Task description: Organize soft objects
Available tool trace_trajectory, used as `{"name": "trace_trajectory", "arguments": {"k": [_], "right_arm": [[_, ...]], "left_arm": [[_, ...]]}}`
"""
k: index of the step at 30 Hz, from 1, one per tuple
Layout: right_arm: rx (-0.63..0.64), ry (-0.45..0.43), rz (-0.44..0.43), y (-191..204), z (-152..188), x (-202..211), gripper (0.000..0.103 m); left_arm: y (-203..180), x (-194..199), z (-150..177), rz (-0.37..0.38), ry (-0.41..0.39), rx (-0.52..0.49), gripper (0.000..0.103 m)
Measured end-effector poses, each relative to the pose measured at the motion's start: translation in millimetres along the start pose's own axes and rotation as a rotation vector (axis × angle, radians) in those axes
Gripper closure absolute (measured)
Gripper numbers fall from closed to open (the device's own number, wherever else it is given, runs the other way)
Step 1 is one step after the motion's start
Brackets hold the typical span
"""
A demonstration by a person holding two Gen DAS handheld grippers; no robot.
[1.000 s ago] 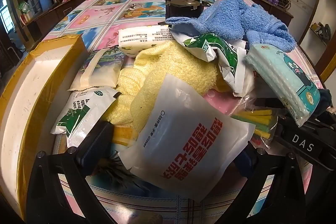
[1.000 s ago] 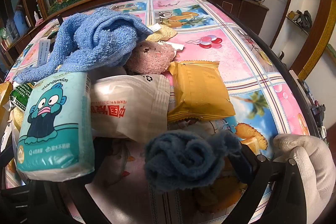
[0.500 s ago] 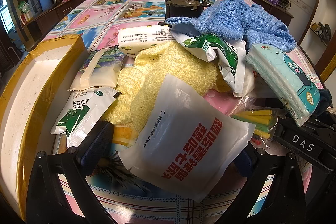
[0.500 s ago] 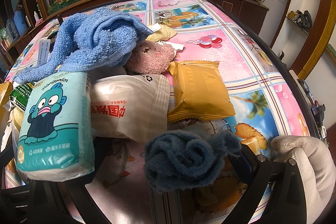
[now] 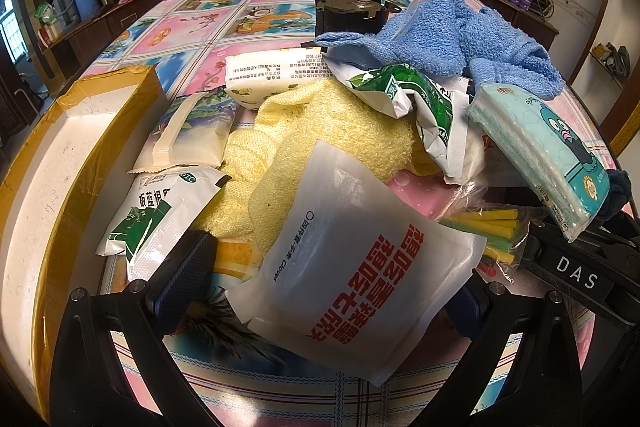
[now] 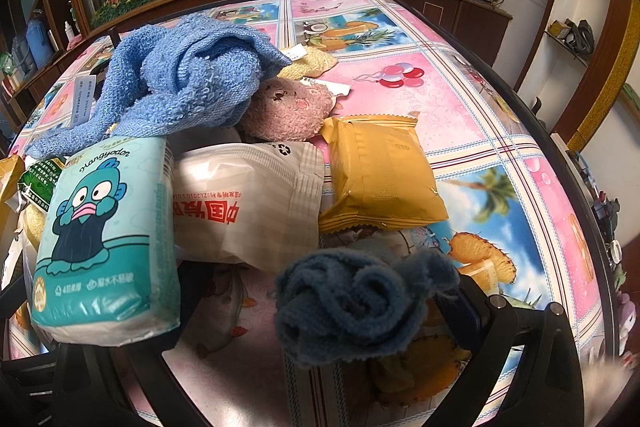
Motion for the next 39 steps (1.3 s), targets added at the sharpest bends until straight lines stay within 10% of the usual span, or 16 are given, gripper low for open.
{"name": "trace_trajectory", "arguments": {"k": [39], "right_arm": [[0.041,0.039,-0.044,3.5,1.3,3.6,0.000]], "left_arm": [[-2.3,17.5,23.0,0.050,0.046,-0.084,0.000]]}}
Point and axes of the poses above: each gripper's, at about its wrist camera, not at the fingertips, and x roughly against the way its jaws point, y to its left, z to its underside, the point moved 1 cm from there along -x, roughly the way its jaws point, and after that the axes turned 13 degrees about x, right-handed, at the moved point
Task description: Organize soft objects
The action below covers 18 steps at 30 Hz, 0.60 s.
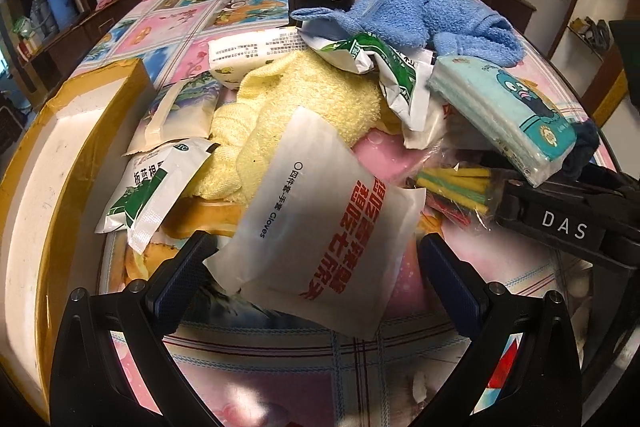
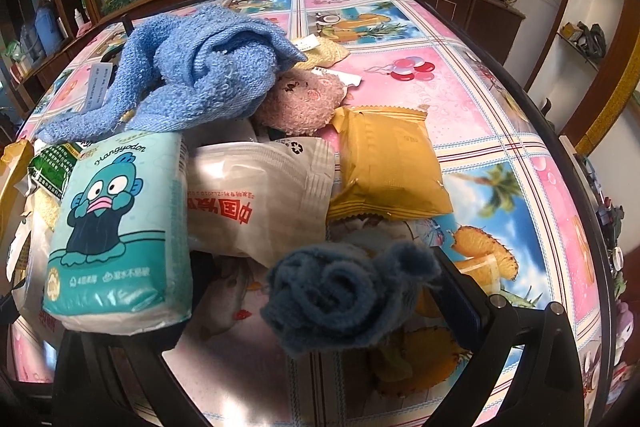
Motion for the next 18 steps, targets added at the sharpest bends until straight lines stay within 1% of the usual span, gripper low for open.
{"name": "trace_trajectory", "arguments": {"k": [3,6,8,10,12,14,16,18], "right_arm": [[0.032,0.000,-0.013,4.1,6.8,5.5,0.000],[0.074,-0.003,-0.035,6.9,8.4,6.8,0.000],[0.083,-0.002,-0.041,6.0,10.3,8.0,0.000],[0.083,-0.001,-0.026,4.7,15.7,12.5,0.001],[0.078,-0.015,-0.015,0.7,20.3,19.6,0.001],[0.089,-0.052,0.010,-3.9,25.1,32.0,0.001],[0.084,-0.090,0.011,-11.5,27.3,45.2,0.001],[0.069,-0.137,-0.009,-19.4,26.8,58.6,0.001]], "left_arm": [[-2.5,3.0,4.3,-0.018,-0.022,0.022,0.000],[-7.3,4.1,7.4,-0.027,-0.023,0.032,0.000],[-10.4,6.1,8.9,-0.010,-0.011,0.016,0.001],[-6.7,13.5,9.6,0.027,-0.012,0.029,0.006],[2.1,30.4,8.7,0.074,-0.046,0.045,0.006],[14.7,51.3,4.0,0.100,-0.089,0.050,0.006],[28.8,67.4,-2.1,0.107,-0.095,0.053,0.006],[47.2,81.1,-4.4,0.114,-0.096,0.051,0.006]]}}
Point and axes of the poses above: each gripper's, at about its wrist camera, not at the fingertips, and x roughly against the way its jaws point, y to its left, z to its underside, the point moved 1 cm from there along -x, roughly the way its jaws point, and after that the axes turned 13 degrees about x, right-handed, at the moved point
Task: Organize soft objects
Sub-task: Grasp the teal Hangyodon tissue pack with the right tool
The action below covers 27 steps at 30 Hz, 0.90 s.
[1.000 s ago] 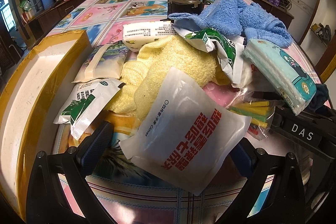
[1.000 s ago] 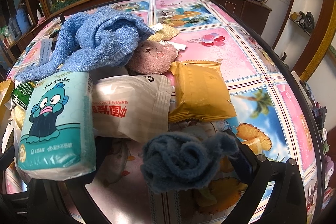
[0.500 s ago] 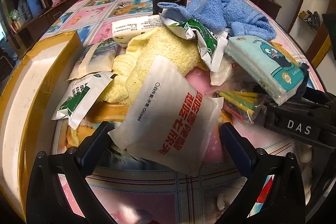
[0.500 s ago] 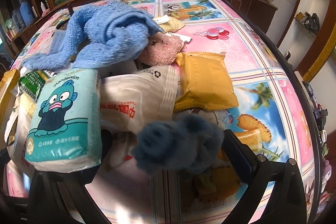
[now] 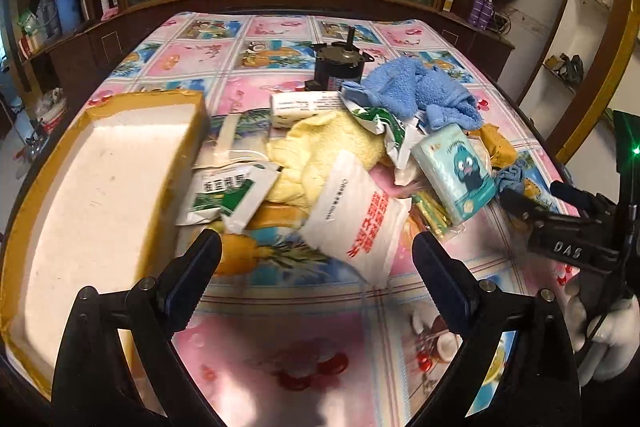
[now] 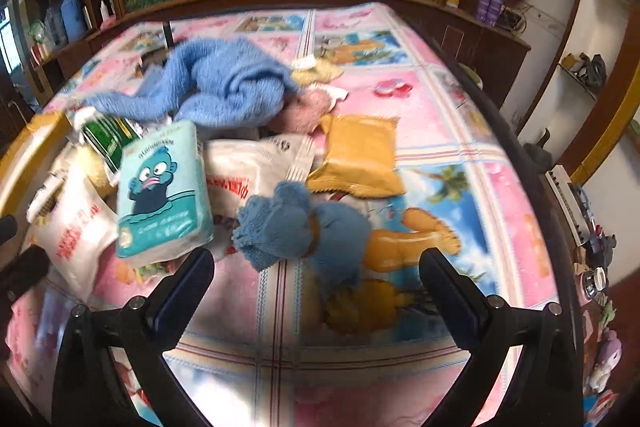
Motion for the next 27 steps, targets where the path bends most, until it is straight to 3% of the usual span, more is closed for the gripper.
{"name": "trace_trajectory", "arguments": {"k": [3,6,8,12,17,18,19,20,22,27], "right_arm": [[-0.003,-0.082,-0.042,-9.7,-5.7,20.7,0.001],[0.037,-0.124,-0.117,-4.3,-16.4,24.0,0.001],[0.076,-0.117,-0.164,7.9,-22.9,15.0,0.002],[0.129,-0.091,-0.200,33.3,-29.7,-4.2,0.016],[0.173,-0.054,-0.222,57.1,-34.8,-26.6,0.016],[0.178,-0.048,-0.224,59.0,-34.0,-29.3,0.024],[0.178,-0.035,-0.235,59.2,-33.1,-32.7,0.039],[0.157,-0.010,-0.272,56.4,-31.3,-36.4,0.061],[0.093,-0.040,-0.325,45.1,-25.7,-31.2,0.061],[0.010,-0.110,-0.324,20.9,-15.7,-14.6,0.061]], "left_arm": [[29.2,16.6,-3.8,-0.017,-0.004,0.019,0.006],[53.8,25.6,-4.0,0.017,0.013,0.054,0.009],[61.3,28.7,-2.4,0.058,0.026,0.063,0.024],[49.7,25.7,3.9,0.094,0.054,0.037,0.027],[16.2,15.5,8.7,0.134,0.047,-0.049,0.027],[11.4,11.5,8.8,0.133,0.054,-0.057,0.027],[8.3,7.2,8.6,0.135,0.066,-0.055,0.027],[5.1,3.3,7.8,0.140,0.078,-0.051,0.027],[0.3,-3.3,5.3,0.152,0.086,-0.047,0.027],[-12.1,-30.2,-1.1,0.145,0.116,-0.054,0.027]]}}
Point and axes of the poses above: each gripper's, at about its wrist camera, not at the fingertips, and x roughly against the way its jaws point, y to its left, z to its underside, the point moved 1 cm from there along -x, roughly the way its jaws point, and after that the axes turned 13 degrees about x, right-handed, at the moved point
